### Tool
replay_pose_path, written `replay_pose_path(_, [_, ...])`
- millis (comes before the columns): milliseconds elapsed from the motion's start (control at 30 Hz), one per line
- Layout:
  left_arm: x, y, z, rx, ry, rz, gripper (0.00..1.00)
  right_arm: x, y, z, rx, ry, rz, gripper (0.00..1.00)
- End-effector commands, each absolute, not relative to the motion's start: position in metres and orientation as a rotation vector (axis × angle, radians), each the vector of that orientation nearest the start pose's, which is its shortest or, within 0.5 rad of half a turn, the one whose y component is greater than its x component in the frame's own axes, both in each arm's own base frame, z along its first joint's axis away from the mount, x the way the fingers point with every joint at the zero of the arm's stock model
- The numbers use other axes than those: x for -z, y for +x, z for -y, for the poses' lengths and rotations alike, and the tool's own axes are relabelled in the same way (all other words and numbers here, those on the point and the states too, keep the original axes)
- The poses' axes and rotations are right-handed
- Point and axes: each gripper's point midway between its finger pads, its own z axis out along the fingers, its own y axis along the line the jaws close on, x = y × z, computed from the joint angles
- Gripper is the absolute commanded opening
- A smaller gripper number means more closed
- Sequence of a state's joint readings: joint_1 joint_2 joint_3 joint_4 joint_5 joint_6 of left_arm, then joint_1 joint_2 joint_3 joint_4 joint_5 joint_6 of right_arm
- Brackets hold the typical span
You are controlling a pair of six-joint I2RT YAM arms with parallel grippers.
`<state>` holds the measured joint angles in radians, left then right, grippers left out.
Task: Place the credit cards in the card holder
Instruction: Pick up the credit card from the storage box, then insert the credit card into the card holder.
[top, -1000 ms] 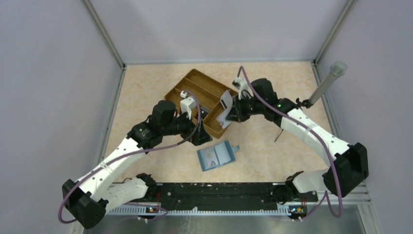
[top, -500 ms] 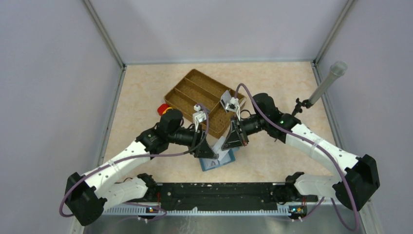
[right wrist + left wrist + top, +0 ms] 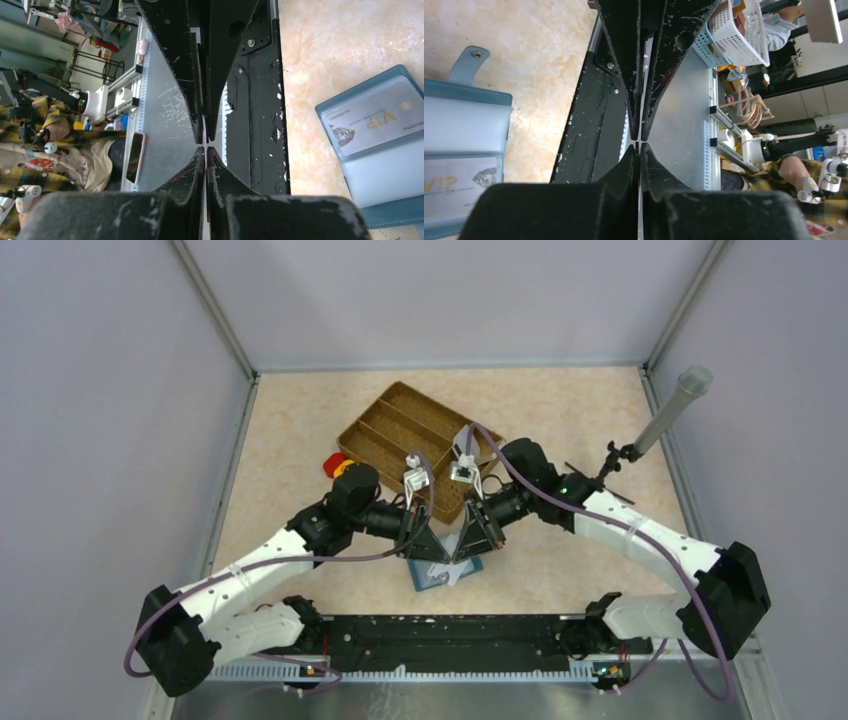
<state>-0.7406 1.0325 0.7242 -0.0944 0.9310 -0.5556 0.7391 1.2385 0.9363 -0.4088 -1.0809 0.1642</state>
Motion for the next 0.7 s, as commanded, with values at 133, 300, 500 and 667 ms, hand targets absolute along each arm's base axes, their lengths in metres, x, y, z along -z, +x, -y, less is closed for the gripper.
replay_pose_path(133, [-0.212,0.113,0.298,1.612,0.719,-2.03,0.0,-0.204,0.136,-0.304,-1.361,-1.041,-2.153,0.55])
replay_pose_path(300, [-0.166,0.142,0.283,1.452,0.329,-2.138,0.0,-0.165,0.162,-0.291,-1.171,-0.734,-2.323,0.6])
replay_pose_path(500, [-0.127,0.159,0.273,1.387,-0.03,-2.237,0.0,-0.115,0.182,-0.275,-1.012,-0.42,-2.437,0.55])
replay_pose_path(667, [-0.107,0.157,0.276,1.411,-0.112,-2.281,0.0,-0.09,0.194,-0.261,-0.864,-0.331,-2.488,0.47])
